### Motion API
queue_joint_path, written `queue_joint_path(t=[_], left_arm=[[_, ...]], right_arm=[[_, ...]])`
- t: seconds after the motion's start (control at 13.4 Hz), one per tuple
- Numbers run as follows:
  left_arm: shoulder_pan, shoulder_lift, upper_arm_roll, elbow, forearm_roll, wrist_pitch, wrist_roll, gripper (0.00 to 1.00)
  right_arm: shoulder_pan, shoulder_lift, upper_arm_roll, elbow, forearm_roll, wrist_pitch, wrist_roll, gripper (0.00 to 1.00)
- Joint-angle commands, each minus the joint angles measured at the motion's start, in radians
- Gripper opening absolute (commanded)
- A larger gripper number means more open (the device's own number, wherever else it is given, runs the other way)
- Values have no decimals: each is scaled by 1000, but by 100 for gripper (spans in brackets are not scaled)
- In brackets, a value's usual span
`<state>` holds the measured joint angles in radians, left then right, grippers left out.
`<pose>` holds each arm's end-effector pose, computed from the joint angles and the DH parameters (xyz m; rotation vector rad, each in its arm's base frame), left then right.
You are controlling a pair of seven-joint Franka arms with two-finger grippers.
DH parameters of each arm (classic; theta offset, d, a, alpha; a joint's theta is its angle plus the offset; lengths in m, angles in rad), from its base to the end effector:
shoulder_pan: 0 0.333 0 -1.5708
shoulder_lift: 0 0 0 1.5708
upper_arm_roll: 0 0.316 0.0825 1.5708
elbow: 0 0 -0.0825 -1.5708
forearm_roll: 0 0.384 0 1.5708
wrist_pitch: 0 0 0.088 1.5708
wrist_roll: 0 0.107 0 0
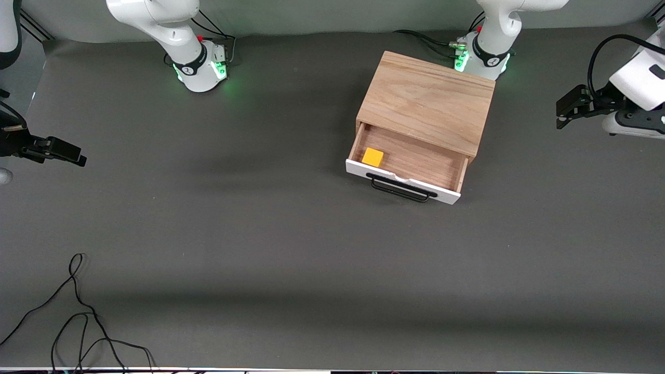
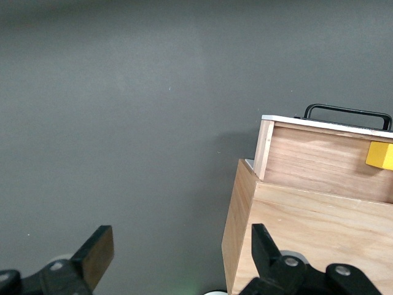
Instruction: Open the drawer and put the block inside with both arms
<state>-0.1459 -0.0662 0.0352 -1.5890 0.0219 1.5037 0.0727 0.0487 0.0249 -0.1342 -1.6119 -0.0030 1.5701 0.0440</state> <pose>0.5241 -0.0551 0.6459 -3.1086 0.2840 0.0293 0.5576 -0.0472 0.5913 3.1283 -0.2028 -0.1044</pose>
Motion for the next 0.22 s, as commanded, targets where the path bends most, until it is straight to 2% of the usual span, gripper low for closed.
queue_joint_path(t=[0.0, 0.15], left_arm=[[-23, -12, 17, -11, 0, 20, 10, 100], [-23, 6, 15, 20, 0, 20, 10, 100]], right_arm=[[-6, -14, 8, -5, -20, -5, -18, 100], [-6, -14, 8, -5, -20, -5, -18, 100]])
